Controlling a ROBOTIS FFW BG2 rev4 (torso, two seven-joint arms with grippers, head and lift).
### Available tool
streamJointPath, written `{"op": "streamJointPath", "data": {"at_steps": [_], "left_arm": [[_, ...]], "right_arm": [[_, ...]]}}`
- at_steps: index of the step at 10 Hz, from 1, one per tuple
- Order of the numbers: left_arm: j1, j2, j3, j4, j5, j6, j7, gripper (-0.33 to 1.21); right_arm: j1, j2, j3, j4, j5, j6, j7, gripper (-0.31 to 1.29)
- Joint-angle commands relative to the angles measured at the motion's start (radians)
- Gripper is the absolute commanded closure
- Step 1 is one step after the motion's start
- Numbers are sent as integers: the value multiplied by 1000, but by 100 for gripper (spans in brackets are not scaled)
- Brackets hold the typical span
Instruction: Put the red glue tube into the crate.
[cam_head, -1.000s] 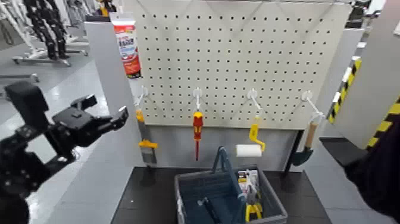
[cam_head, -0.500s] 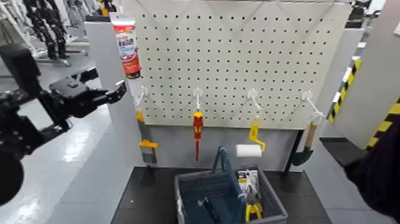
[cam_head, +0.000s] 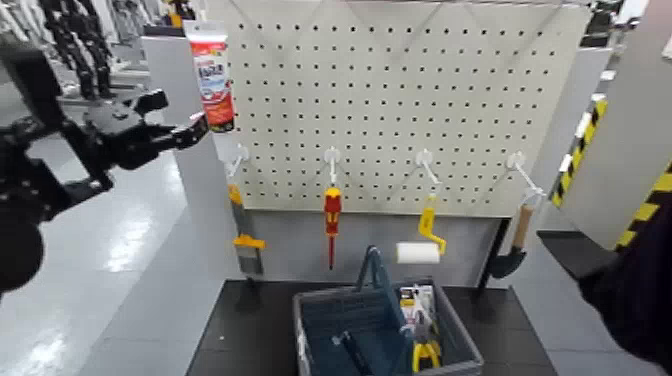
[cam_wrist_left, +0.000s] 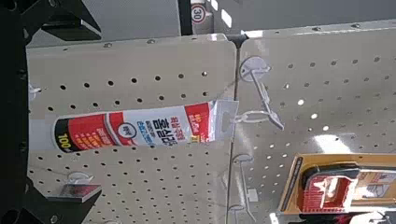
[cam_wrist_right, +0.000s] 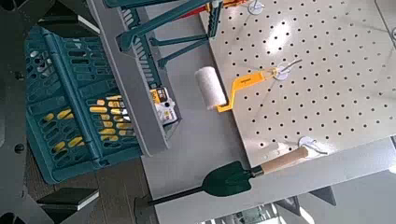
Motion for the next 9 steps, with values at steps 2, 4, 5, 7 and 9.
{"op": "streamJointPath", "data": {"at_steps": [2, 4, 5, 7, 9], "left_arm": [[-108, 21, -52, 141, 15, -3, -82, 19], [-163, 21, -82, 225, 13, 1, -152, 20], [-181, 23, -96, 250, 12, 3, -172, 20], [-223, 21, -138, 302, 10, 1, -220, 20], [-247, 20, -173, 316, 13, 8, -228, 22]], "right_arm": [[-2, 115, 4, -1, -2, 1, 0, 10], [-3, 114, 6, 1, -2, 4, 2, 10], [-5, 112, 7, -1, -2, 4, 2, 10], [-5, 112, 7, -1, -3, 6, 3, 10], [-6, 112, 7, 1, -3, 8, 3, 10]]}}
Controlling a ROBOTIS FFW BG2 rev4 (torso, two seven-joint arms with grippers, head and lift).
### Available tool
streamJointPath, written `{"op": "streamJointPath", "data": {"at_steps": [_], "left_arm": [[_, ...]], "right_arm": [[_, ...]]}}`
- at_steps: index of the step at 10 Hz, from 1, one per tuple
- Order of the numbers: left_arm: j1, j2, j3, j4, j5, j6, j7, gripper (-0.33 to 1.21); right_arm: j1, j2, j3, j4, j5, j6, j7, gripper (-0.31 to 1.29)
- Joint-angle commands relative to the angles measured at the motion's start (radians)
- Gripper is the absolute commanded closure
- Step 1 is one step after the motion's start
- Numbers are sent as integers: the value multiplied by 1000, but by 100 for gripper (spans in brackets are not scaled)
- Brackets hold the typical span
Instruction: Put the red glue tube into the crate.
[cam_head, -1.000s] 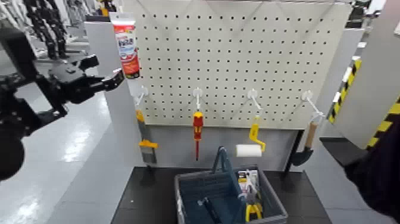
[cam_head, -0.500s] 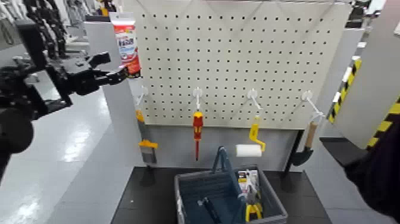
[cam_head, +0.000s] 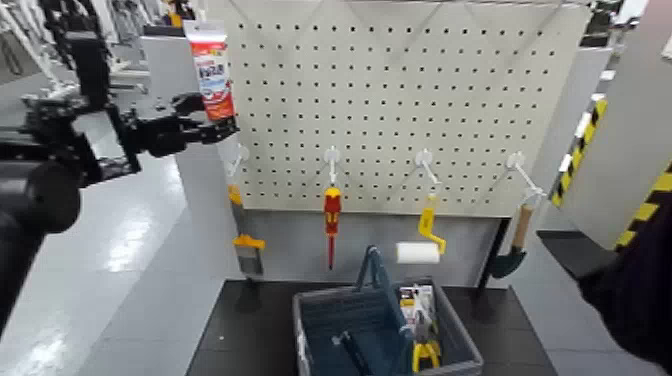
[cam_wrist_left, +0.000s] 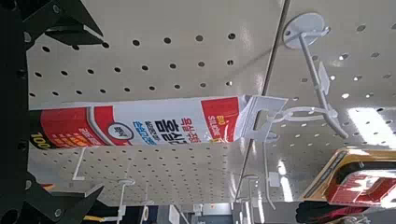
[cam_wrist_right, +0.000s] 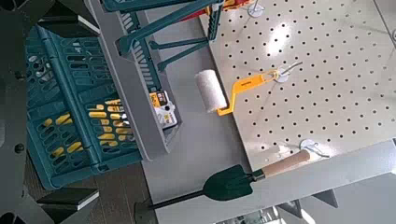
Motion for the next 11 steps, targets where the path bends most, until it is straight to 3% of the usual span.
{"op": "streamJointPath", "data": {"at_steps": [1, 2, 3, 11], "left_arm": [[-25, -2, -42, 10, 10, 17, 7, 41], [-28, -2, -53, 7, 15, 30, 5, 106], [-30, -4, -56, -4, 19, 37, 16, 117], [-35, -4, -53, -10, 36, 62, 16, 118]], "right_arm": [[-1, 112, 1, 0, 0, 2, 2, 10], [-1, 112, 0, 0, 0, 2, 0, 10], [-1, 112, 0, 0, -3, 2, 0, 10], [1, 112, 1, -1, -3, 2, 0, 10]]}}
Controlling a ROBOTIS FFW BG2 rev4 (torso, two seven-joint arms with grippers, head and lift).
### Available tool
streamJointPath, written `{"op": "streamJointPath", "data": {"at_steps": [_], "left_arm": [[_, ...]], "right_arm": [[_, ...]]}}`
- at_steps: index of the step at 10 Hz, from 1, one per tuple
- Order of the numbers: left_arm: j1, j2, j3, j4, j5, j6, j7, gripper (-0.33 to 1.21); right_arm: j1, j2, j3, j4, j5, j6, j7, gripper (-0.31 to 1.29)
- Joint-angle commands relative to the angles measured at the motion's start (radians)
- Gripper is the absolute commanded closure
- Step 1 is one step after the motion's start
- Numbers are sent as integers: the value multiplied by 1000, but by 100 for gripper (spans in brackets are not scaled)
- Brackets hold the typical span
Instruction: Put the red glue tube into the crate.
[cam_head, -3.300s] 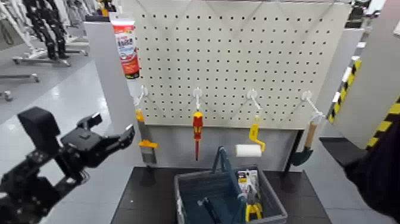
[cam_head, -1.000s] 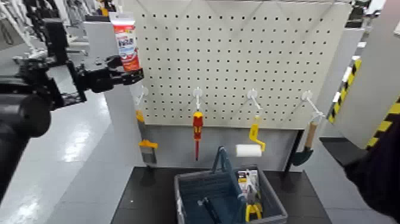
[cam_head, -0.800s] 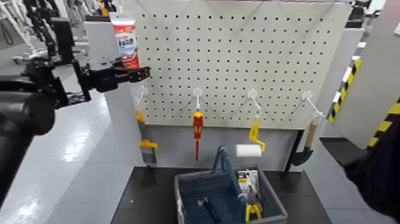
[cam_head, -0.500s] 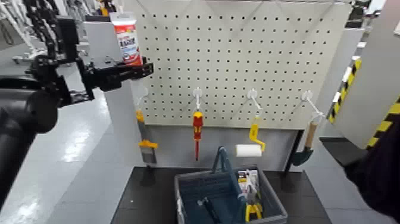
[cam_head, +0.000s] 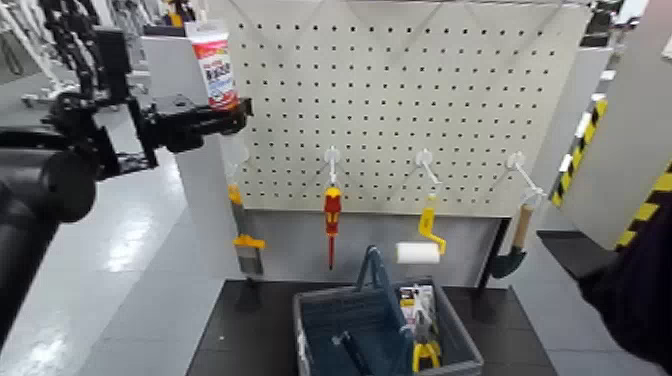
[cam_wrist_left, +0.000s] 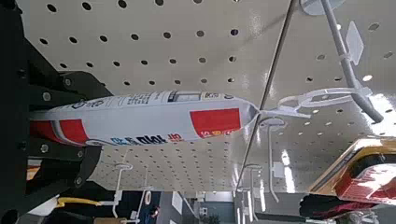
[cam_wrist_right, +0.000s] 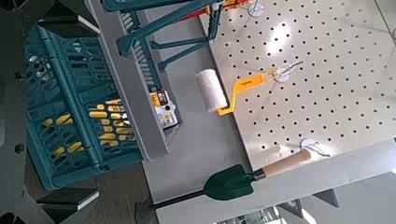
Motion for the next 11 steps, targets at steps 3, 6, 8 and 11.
{"op": "streamJointPath", "data": {"at_steps": [3, 6, 8, 11], "left_arm": [[-2, 0, 11, -17, 8, 6, 0, 118], [0, -4, 16, -128, 33, 54, 3, 118], [0, -10, 30, -246, 56, 104, 14, 118], [24, -27, 42, -372, 92, 169, 46, 118]], "right_arm": [[1, 112, -1, 0, 0, 0, 1, 10], [1, 112, -1, 0, -2, 0, 0, 10], [1, 112, -1, 0, 0, 0, 0, 10], [1, 112, -2, 0, 0, 0, 0, 10]]}}
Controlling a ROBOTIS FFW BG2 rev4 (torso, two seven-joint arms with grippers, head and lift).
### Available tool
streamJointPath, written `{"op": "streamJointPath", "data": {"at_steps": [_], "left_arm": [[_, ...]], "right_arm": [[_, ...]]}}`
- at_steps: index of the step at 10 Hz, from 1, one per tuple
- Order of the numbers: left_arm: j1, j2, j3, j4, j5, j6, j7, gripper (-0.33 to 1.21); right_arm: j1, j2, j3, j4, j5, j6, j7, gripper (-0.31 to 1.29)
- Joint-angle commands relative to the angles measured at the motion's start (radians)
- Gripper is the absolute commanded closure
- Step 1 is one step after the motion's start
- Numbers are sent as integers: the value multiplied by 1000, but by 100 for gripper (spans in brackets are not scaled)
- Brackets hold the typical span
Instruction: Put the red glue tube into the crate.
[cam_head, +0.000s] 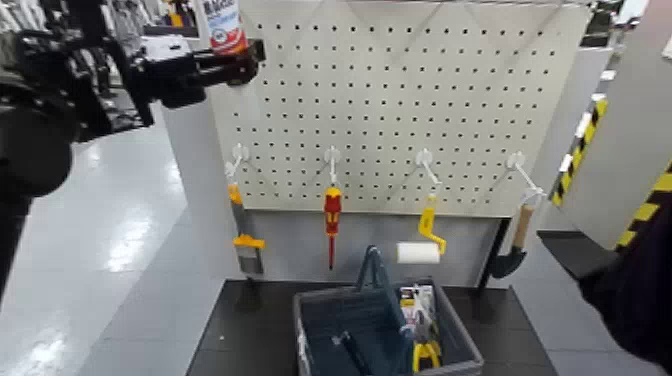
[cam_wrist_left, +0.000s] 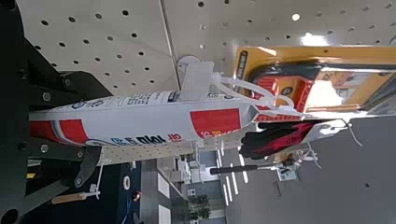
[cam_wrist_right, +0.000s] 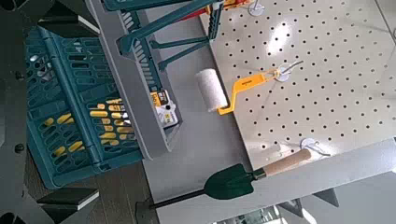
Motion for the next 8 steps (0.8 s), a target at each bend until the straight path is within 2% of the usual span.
{"op": "streamJointPath", "data": {"at_steps": [1, 5, 8], "left_arm": [[9, -19, -25, -69, 50, 40, 18, 118], [61, -63, -135, -46, 133, 49, 57, 118], [118, -92, -189, 9, 193, 40, 77, 118]], "right_arm": [[0, 110, 1, 0, 0, 0, 0, 10], [0, 112, 3, 0, 0, 2, 0, 10], [0, 112, 4, 0, 0, 0, 0, 10]]}}
